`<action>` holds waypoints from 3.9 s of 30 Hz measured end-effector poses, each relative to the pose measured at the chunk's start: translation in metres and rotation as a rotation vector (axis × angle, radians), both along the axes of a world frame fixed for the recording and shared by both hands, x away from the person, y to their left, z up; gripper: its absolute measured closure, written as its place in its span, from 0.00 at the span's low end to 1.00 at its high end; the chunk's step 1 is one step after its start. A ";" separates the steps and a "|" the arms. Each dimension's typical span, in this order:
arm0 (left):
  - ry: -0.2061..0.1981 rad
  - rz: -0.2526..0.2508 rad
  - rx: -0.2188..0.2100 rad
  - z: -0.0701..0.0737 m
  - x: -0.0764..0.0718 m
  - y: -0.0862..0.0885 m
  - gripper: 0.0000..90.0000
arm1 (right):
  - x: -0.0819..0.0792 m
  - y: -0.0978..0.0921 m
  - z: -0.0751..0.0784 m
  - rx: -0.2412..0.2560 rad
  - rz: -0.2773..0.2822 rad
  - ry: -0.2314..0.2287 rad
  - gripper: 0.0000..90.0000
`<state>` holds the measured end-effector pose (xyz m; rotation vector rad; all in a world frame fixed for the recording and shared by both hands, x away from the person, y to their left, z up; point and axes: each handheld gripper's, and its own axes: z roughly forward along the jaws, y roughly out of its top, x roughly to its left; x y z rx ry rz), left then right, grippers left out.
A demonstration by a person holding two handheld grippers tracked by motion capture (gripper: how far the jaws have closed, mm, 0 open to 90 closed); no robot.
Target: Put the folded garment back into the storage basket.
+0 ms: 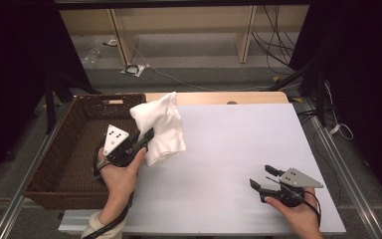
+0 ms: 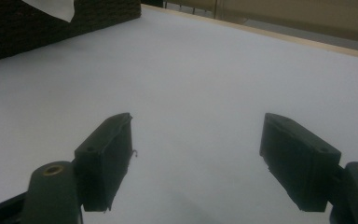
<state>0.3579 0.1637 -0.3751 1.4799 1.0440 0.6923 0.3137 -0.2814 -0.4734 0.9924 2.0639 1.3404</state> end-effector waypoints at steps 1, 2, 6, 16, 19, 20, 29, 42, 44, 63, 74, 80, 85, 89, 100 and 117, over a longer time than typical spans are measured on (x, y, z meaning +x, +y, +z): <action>0.000 0.000 0.001 0.000 0.000 0.000 0.83 | 0.000 0.000 0.000 0.003 0.001 -0.002 0.29; -0.001 0.001 0.000 0.000 0.000 0.001 0.83 | 0.000 0.000 0.000 0.004 0.001 -0.004 0.29; -0.002 0.004 -0.001 0.002 0.000 0.002 0.83 | 0.000 0.000 0.000 -0.004 -0.001 0.002 0.29; -0.004 0.010 -0.006 0.003 0.000 0.005 0.83 | 0.000 0.000 0.000 0.001 0.001 -0.001 0.29; -0.005 0.011 -0.006 0.003 0.000 0.007 0.83 | 0.000 0.000 0.000 0.003 0.001 -0.004 0.29; -0.005 0.012 -0.007 0.003 0.000 0.007 0.83 | 0.000 0.000 0.000 0.003 0.001 -0.004 0.29; -0.006 0.016 -0.013 0.005 0.000 0.009 0.83 | 0.000 0.000 0.000 -0.004 -0.001 0.002 0.29; -0.010 0.021 -0.017 0.006 0.000 0.013 0.83 | 0.000 0.000 0.000 -0.005 -0.002 0.002 0.29; -0.010 0.025 -0.017 0.007 0.000 0.014 0.83 | 0.000 0.000 0.000 -0.005 -0.002 0.003 0.29; -0.015 0.041 -0.030 0.009 -0.001 0.021 0.83 | 0.000 0.000 -0.001 -0.007 -0.002 0.007 0.29; -0.018 0.047 -0.035 0.010 -0.001 0.024 0.83 | 0.000 0.000 -0.001 -0.007 -0.002 0.005 0.29; -0.019 0.051 -0.039 0.011 -0.001 0.026 0.83 | 0.000 0.000 -0.001 -0.006 -0.002 0.005 0.29; -0.022 0.054 -0.042 0.011 -0.001 0.027 0.83 | 0.000 0.000 -0.001 -0.007 -0.002 0.005 0.29; -0.023 0.058 -0.044 0.012 -0.001 0.029 0.83 | 0.000 0.000 -0.001 -0.007 -0.002 0.006 0.29; -0.025 0.069 -0.050 0.014 -0.001 0.033 0.83 | 0.000 0.000 -0.001 -0.007 -0.003 0.009 0.29; -0.027 0.081 -0.061 0.016 -0.002 0.039 0.83 | 0.000 0.000 -0.001 -0.009 -0.002 0.008 0.29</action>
